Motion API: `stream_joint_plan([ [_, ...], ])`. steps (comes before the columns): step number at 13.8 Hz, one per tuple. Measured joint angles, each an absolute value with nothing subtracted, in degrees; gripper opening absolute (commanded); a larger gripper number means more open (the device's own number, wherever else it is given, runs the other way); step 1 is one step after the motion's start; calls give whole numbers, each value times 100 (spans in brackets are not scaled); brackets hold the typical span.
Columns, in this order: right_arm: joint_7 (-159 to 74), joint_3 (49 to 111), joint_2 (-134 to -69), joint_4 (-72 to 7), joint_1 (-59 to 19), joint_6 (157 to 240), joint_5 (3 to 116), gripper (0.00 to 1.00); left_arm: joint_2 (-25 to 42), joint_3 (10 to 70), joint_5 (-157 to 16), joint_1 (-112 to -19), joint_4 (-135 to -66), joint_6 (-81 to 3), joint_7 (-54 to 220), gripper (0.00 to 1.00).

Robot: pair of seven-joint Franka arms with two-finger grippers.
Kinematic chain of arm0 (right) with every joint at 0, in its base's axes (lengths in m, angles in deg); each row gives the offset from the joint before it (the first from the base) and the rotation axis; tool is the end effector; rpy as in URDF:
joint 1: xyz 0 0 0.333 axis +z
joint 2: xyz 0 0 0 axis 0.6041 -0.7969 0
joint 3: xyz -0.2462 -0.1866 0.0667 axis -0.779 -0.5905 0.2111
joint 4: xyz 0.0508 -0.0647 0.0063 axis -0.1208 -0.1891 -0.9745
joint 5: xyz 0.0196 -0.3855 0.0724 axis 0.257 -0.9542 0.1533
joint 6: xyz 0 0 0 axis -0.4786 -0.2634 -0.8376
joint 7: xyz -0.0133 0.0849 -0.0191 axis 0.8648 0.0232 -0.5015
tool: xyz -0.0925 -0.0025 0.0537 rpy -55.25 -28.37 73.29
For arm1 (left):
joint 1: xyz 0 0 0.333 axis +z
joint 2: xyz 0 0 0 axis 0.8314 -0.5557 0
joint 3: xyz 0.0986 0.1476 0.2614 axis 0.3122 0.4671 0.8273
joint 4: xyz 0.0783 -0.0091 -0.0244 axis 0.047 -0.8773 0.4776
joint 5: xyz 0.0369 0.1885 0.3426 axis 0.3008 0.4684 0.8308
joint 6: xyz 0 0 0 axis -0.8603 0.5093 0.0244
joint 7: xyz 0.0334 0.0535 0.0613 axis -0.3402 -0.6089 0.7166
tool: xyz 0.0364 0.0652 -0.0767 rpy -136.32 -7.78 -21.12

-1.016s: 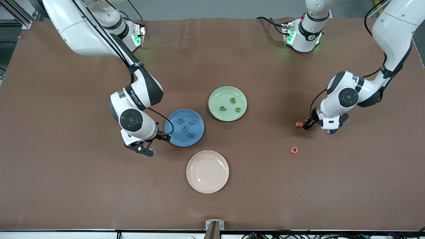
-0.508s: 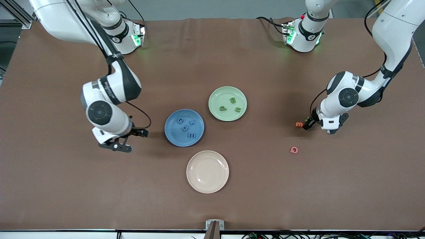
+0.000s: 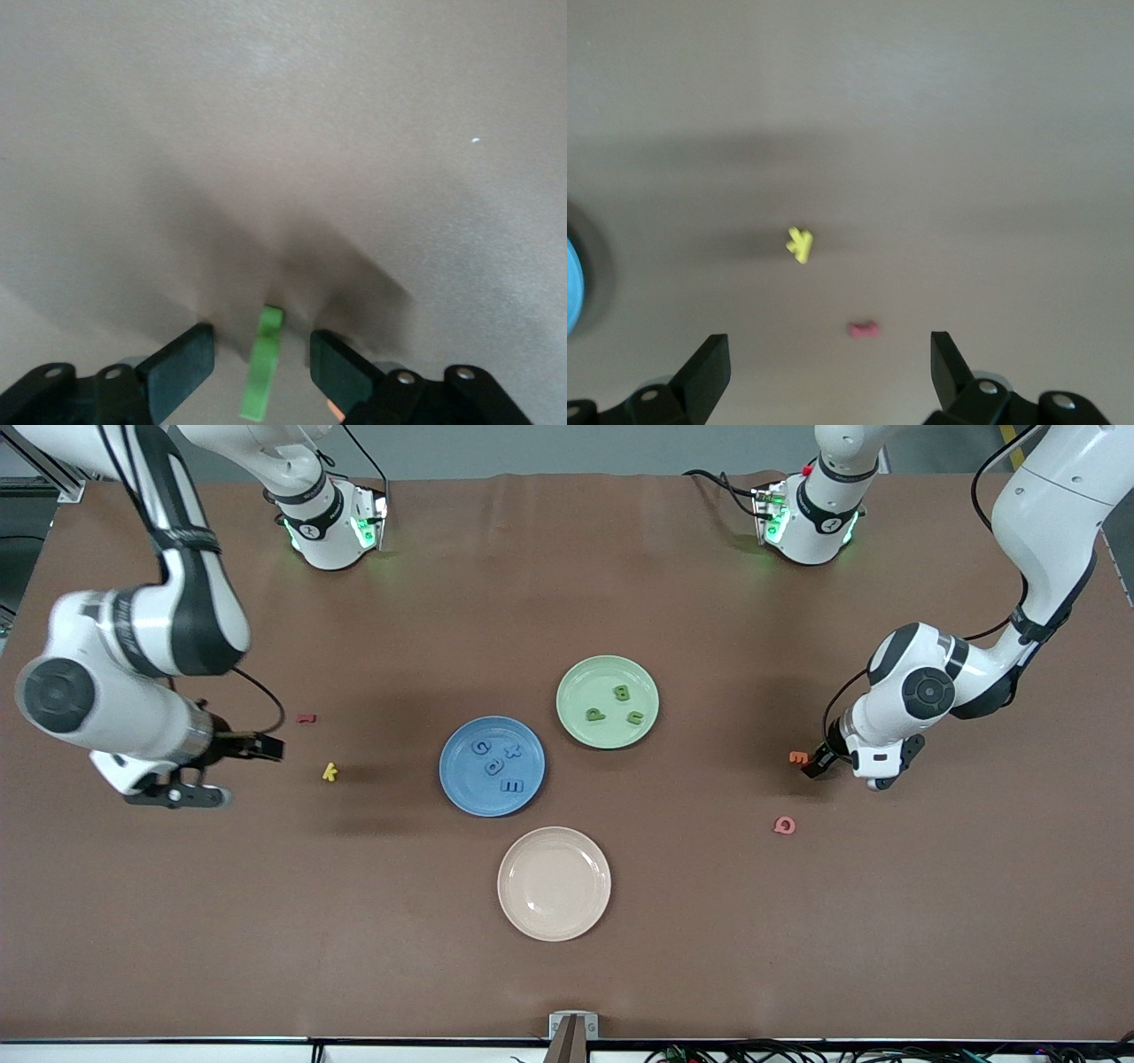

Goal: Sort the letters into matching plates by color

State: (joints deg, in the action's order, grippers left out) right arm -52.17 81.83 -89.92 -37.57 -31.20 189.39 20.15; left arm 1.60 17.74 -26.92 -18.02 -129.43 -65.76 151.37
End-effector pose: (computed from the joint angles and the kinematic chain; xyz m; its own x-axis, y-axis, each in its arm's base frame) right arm 0.5955 0.0222 0.4079 0.9855 -0.0264 -0.1676 -0.0160 -0.9979 0.0633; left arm 0.5186 -0.0466 0.1603 0.6920 0.7177 -0.0771 0.7158 -0.6961 -0.0557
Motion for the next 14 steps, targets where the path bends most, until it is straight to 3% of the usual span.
stream_joint_plan([
  [1, -5059, 8074, -8800, -3755, -3120, 18707, 2018, 100, 119, 1774, -2691, -1815, -12918, -6583, 15137, 40],
  [4, -4892, 7952, -8394, -3535, -3125, 17887, 2021, 100, 79, 1771, -2687, -1835, -12880, -6614, 15137, 5],
  [5, -4885, 7952, -8346, -3345, -3129, 17626, 2021, 100, 78, 1765, -2687, -1842, -12867, -6622, 15137, 1],
  [14, -4855, 8038, -8253, -2236, -3372, 16450, 2021, 100, 278, 1574, -2662, -1850, -12704, -6535, 15137, 0],
])
